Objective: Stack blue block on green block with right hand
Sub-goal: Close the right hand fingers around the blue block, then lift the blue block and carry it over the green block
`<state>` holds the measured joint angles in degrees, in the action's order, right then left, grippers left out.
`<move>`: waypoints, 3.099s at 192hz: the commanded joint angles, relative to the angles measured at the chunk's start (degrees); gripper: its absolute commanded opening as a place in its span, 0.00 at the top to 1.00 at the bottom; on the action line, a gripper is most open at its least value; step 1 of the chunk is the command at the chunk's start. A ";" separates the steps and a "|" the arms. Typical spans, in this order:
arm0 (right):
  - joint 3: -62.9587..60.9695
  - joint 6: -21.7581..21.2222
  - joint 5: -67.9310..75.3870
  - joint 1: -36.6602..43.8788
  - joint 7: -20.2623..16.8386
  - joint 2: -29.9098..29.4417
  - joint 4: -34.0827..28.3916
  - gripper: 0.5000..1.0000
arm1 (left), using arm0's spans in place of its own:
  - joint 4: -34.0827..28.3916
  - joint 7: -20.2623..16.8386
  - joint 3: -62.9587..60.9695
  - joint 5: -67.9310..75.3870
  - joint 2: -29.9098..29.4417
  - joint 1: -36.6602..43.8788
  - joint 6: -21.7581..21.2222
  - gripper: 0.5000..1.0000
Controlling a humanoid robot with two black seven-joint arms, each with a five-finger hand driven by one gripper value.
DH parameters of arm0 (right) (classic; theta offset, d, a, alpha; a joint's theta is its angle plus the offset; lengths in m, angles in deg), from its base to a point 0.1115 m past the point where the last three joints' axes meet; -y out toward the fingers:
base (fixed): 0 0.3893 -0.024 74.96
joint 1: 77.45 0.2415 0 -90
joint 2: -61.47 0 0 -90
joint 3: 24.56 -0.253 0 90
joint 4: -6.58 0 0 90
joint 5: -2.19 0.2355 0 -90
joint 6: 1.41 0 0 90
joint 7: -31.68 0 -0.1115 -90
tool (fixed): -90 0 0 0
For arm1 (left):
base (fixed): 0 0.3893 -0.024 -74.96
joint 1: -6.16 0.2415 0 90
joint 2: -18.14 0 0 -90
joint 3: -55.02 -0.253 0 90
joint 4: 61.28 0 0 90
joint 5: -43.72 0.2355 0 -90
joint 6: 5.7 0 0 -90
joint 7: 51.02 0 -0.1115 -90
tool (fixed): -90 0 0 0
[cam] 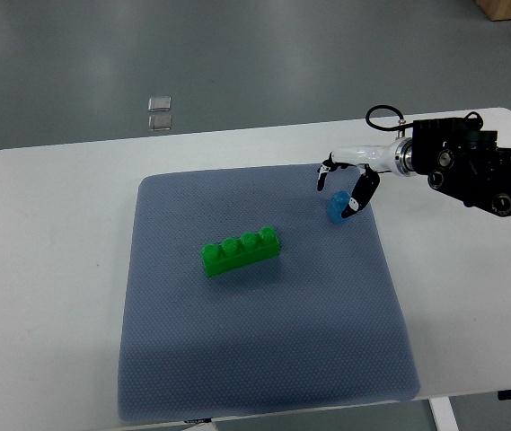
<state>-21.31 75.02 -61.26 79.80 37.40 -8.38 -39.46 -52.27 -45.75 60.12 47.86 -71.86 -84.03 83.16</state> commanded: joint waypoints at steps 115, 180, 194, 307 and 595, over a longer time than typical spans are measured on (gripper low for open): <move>0.00 1.09 -1.41 -1.25 0.18 -0.11 0.16 0.47 | -0.05 0.00 0.00 -0.01 0.00 0.01 0.00 0.00; 0.00 0.74 -2.55 -1.34 0.27 -0.11 0.07 0.48 | 0.04 0.00 0.00 -0.01 0.00 0.01 0.00 0.00; 0.00 0.74 -2.55 -1.60 0.27 -0.11 0.07 0.48 | -0.05 0.00 0.00 -0.01 0.00 0.01 0.00 0.00; 0.17 0.65 -4.13 -1.78 0.62 -0.02 -0.02 0.70 | -0.05 0.00 0.00 -0.01 0.00 0.01 0.00 0.00; -0.09 9.53 -12.83 4.38 0.18 -2.39 -23.39 0.93 | 0.04 0.00 0.00 -0.01 0.00 0.01 0.00 0.00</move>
<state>-21.55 83.88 -72.81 85.08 37.56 -10.29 -63.10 -52.27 -45.74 60.13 47.85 -71.86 -84.07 83.16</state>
